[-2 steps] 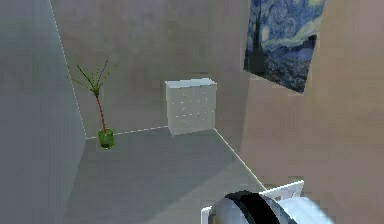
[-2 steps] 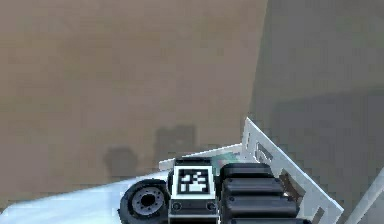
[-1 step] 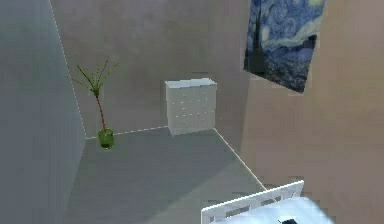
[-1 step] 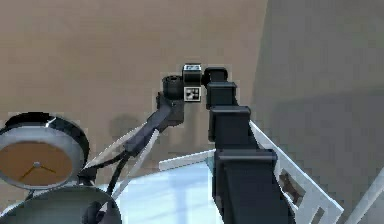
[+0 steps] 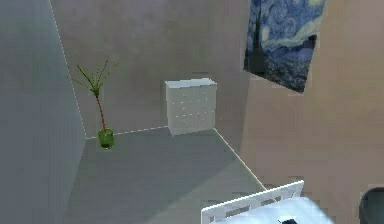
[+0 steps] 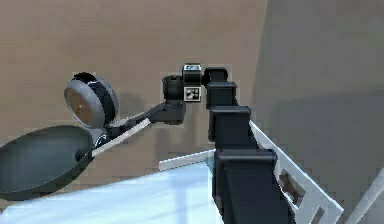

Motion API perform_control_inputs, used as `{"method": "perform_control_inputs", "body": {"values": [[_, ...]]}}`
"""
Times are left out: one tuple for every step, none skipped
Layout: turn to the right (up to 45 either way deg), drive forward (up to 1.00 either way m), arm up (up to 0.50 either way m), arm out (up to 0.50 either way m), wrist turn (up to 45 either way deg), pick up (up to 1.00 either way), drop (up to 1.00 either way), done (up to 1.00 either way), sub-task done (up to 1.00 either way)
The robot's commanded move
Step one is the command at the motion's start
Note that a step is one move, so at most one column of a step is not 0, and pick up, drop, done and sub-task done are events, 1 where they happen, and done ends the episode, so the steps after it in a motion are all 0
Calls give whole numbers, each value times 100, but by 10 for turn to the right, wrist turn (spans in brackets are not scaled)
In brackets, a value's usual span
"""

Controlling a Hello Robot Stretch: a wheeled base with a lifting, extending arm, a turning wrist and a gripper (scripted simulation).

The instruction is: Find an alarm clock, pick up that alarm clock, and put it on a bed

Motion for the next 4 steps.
{"method": "perform_control_inputs", "body": {"values": [[0, 0, 0, 0, 450, 0, 0, 0, 0], [0, 0, 0, 0, 30, 0, 0, 0, 0], [0, 0, -40, 0, 0, 0, 0, 0, 0], [0, 0, -32, 0, 0, 0, 0, 0, 0]]}}
